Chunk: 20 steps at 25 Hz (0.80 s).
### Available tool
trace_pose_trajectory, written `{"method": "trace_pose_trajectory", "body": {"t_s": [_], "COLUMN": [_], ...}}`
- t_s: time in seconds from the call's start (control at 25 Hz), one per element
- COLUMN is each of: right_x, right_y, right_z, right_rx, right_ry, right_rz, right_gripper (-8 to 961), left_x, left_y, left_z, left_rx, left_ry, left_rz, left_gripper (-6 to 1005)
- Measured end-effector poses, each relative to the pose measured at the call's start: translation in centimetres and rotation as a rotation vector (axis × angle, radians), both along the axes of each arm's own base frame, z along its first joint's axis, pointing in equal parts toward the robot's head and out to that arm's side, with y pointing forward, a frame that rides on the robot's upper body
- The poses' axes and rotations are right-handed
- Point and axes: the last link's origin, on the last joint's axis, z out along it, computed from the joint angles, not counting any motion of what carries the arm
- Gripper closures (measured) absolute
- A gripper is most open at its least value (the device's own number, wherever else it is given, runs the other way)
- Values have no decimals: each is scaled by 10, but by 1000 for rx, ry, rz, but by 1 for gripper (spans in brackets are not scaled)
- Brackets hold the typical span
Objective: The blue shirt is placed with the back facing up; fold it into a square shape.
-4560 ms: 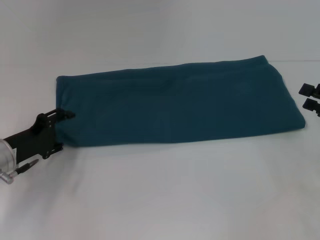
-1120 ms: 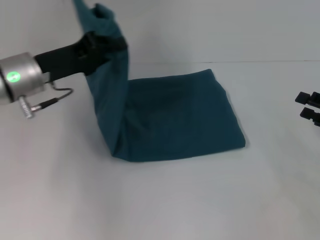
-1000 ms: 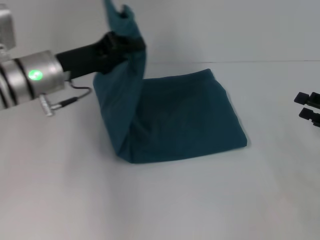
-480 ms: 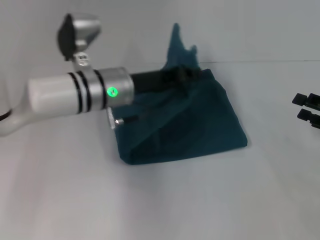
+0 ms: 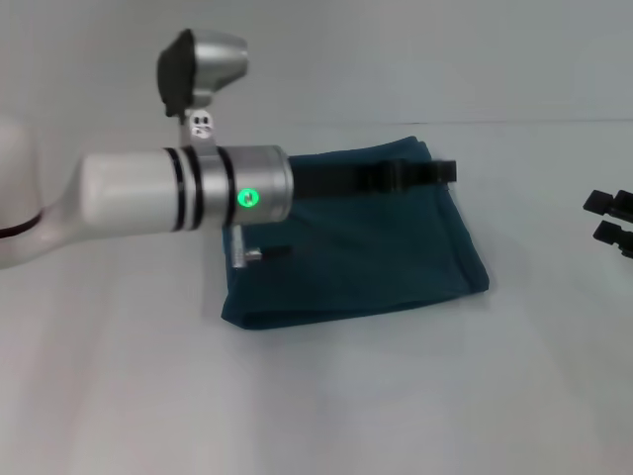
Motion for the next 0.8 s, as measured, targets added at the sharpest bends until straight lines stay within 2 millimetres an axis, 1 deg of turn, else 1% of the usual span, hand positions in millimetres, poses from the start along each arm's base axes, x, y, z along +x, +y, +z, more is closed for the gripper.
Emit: {"method": "trace_pose_trajectory", "body": {"t_s": [0.12, 0.2, 0.24, 0.36, 0.48, 0.6, 0.76, 0.8], "right_x": [0, 0, 1, -1, -3, -7, -19, -24], "right_y": [0, -1, -1, 0, 2, 8, 22, 28], "right_z": [0, 0, 0, -1, -2, -3, 0, 0], "right_rx": [-12, -21, -24, -35, -56, -93, -155, -174], "right_ry": [-9, -17, -19, -23, -39, -66, -105, -119], "right_rz": [4, 8, 8, 12, 20, 29, 53, 63], "right_gripper": [265, 265, 265, 266, 266, 266, 265, 265], "left_x": [-12, -27, -33, -60, -81, -100, -121, -127], "left_y": [-1, -1, -2, -8, -18, -33, -52, -55], "left_z": [18, 35, 40, 62, 83, 102, 122, 126], "left_rx": [46, 85, 91, 74, 21, -16, -31, -25], "left_ry": [-59, -117, -134, -194, -245, -286, -303, -301], "left_rz": [41, 116, 142, 250, 324, 353, 368, 378], "left_gripper": [489, 446, 425, 361, 297, 230, 135, 136]}}
